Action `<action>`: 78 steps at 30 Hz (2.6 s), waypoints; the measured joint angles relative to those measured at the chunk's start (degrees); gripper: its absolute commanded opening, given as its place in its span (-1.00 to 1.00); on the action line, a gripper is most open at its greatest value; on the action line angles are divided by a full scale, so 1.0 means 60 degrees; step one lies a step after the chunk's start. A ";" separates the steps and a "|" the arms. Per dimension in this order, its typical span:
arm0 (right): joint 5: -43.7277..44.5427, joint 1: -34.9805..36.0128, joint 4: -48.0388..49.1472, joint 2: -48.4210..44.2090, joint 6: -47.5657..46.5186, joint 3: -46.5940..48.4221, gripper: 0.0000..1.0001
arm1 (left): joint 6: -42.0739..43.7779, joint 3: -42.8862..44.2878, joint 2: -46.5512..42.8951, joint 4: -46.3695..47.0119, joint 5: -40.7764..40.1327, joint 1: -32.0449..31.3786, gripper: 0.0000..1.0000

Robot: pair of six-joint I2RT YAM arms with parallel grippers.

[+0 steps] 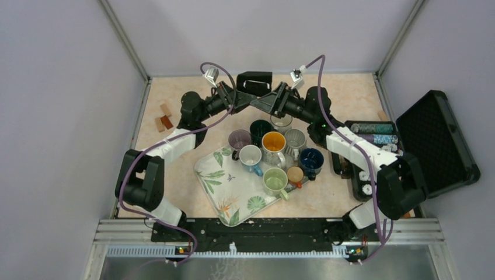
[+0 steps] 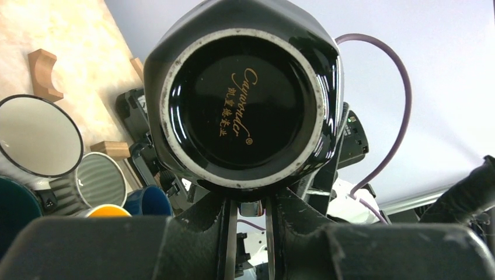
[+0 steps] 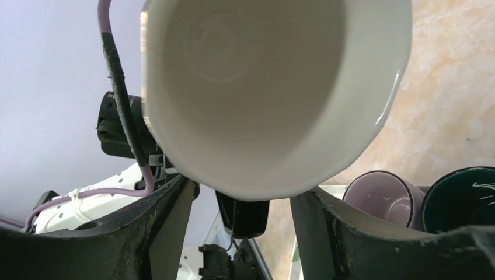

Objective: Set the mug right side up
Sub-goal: Turn over the cup at the center of the board, then place the cup on the tray.

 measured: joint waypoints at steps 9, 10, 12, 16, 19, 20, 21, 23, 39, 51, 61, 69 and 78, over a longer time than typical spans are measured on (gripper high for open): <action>0.0244 -0.0066 0.0390 -0.0055 0.0233 -0.0390 -0.17 | -0.0193 -0.0047 0.0157 0.0335 0.0033 -0.0062 -1.00; 0.0262 -0.0091 0.0444 -0.0087 0.0270 -0.0470 -0.22 | -0.0189 -0.0066 0.0157 0.0339 0.0033 -0.0062 -1.00; 0.0262 -0.0106 0.0517 -0.0142 0.0288 -0.0543 -0.31 | -0.0189 -0.0109 0.0164 0.0339 0.0029 -0.0080 -1.00; 0.0280 -0.0127 0.0521 -0.0226 0.0335 -0.0543 -0.64 | -0.0208 -0.0135 0.0164 0.0386 0.0062 -0.0113 -1.00; 0.0262 -0.0164 0.0576 -0.0251 0.0474 -0.0543 -0.92 | -0.0186 -0.0135 0.0200 0.0532 0.0022 -0.0149 -1.00; 0.0259 -0.0171 0.0594 -0.0273 0.0466 -0.0543 -1.00 | -0.0204 -0.0135 0.0229 0.0601 -0.0015 -0.0168 -1.00; 0.0259 -0.0175 0.0576 -0.0295 0.0452 -0.0546 -1.00 | -0.0211 -0.0135 0.0240 0.0623 -0.0025 -0.0186 -1.00; 0.0259 -0.0189 0.0543 -0.0317 0.0419 -0.0554 -1.00 | -0.0204 -0.0135 0.0273 0.0681 -0.0073 -0.0222 -1.00; 0.0408 -0.0233 -0.1239 -0.0572 -0.0736 -0.0186 -1.00 | 0.0656 -0.0219 0.0255 0.0229 -0.0339 -0.0477 0.29; 0.0838 -0.0233 -0.3636 -0.0572 -0.1665 0.0688 -1.00 | 0.2386 -0.0248 -0.0557 -0.1738 -0.0514 -0.0597 0.97; 0.1330 -0.0204 -0.4805 -0.0572 -0.2164 0.1355 -1.00 | 0.4426 -0.0226 -0.1402 -0.4856 -0.1155 -0.0594 0.97; 0.1592 -0.0157 -0.5533 -0.0572 -0.2550 0.1920 -1.00 | 0.5952 -0.0084 -0.2444 -0.7074 -0.2244 -0.0597 0.97; 0.1770 -0.0047 -0.6247 -0.0525 -0.2914 0.2149 -1.00 | 0.6991 0.0572 -0.2943 -0.8998 -0.3486 -0.0597 0.97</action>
